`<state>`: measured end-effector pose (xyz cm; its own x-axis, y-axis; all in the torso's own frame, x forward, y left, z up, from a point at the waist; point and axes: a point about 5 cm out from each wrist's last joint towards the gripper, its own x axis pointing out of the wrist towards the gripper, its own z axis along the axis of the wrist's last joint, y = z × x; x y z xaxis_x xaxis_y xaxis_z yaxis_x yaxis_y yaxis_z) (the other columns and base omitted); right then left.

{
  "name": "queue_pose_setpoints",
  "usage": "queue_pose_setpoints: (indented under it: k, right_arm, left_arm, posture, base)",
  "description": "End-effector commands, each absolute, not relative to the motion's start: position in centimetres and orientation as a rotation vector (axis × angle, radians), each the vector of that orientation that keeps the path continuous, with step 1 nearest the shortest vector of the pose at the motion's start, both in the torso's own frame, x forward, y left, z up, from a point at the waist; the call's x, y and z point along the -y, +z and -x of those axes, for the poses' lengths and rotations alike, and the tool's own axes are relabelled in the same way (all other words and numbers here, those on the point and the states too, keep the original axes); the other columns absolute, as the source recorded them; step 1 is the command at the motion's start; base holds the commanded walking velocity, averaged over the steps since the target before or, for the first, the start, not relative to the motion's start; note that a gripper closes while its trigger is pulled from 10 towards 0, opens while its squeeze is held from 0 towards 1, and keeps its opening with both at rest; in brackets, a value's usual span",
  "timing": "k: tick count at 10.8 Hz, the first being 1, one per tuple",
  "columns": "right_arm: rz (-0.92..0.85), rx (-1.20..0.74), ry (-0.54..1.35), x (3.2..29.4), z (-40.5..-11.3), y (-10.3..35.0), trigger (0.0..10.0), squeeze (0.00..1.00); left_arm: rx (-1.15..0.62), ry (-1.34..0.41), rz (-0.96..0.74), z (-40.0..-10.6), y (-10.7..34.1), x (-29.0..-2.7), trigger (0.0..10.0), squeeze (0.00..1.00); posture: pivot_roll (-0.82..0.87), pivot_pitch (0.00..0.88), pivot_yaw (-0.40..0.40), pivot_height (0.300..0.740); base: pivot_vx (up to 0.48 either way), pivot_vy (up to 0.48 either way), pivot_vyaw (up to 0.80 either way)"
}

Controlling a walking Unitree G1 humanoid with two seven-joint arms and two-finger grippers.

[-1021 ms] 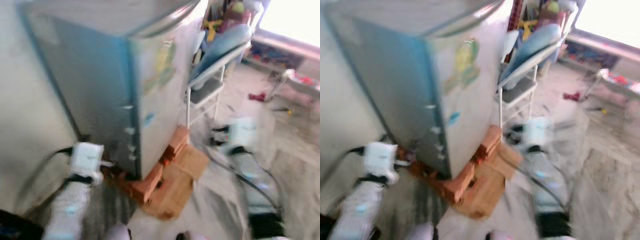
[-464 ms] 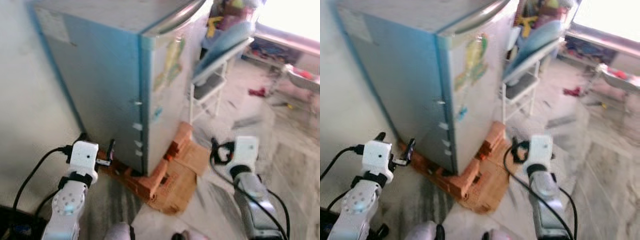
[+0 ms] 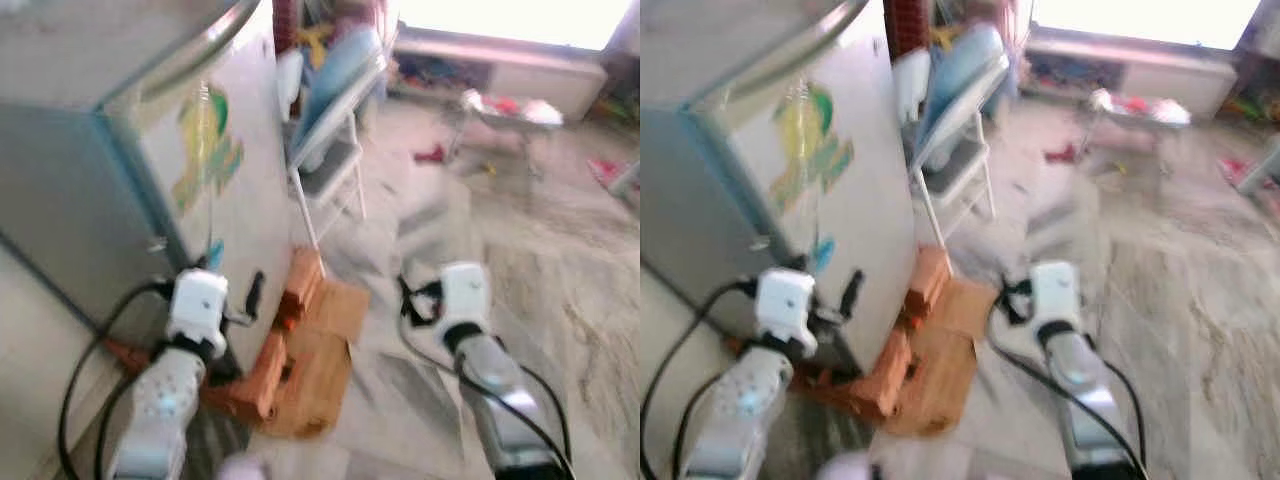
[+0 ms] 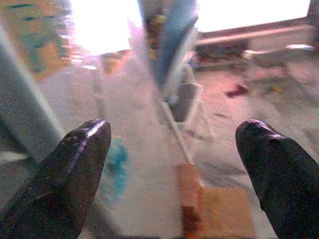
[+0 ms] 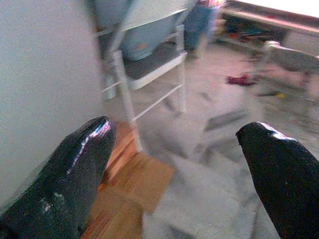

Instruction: Restocking fridge

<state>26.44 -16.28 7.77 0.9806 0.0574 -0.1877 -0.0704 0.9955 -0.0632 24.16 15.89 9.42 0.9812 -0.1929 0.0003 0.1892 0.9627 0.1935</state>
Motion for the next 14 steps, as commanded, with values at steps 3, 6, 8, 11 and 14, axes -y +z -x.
queue_pose_setpoints:
  k: [3, 6, 8, 11, 14]
  right_arm:
    - [0.050, -0.168, -0.023, 16.6, -26.1, 8.0, 10.0, 0.00]
    - [0.077, -0.183, -0.055, 17.9, -25.8, 7.7, 10.0, 0.00]
    - [0.082, -0.159, -0.049, 17.6, -26.3, 8.2, 10.0, 0.00]
    - [0.076, -0.144, -0.045, 17.2, -26.7, 8.5, 10.0, 0.00]
    - [0.085, -0.147, -0.054, 17.6, -26.6, 8.4, 10.0, 0.00]
  left_arm:
    - [-0.003, -0.007, -0.233, -23.9, 9.2, -19.2, 10.0, 0.00]
    - [-0.017, 0.008, -0.247, -24.3, 9.3, -20.1, 10.0, 0.00]
    - [0.000, -0.031, -0.277, -24.3, 9.5, -19.8, 10.0, 0.00]
    - [0.044, -0.086, -0.262, -23.8, 9.9, -18.7, 10.0, 0.00]
    - [0.031, -0.057, -0.260, -23.5, 9.7, -19.0, 10.0, 0.00]
  posture:
    - [0.13, 0.052, -0.041, 0.740]
    - [0.12, 0.051, -0.041, 0.740]
    - [0.12, 0.050, -0.042, 0.740]
    - [0.13, 0.055, -0.044, 0.740]
    - [0.13, 0.061, -0.043, 0.740]
  base:
    - [0.000, 0.000, 0.00]
    - [0.000, 0.160, -0.20]
    - [0.000, 0.472, -0.24]
    - [0.115, 0.111, 0.00]
    - [0.000, 0.000, 0.00]
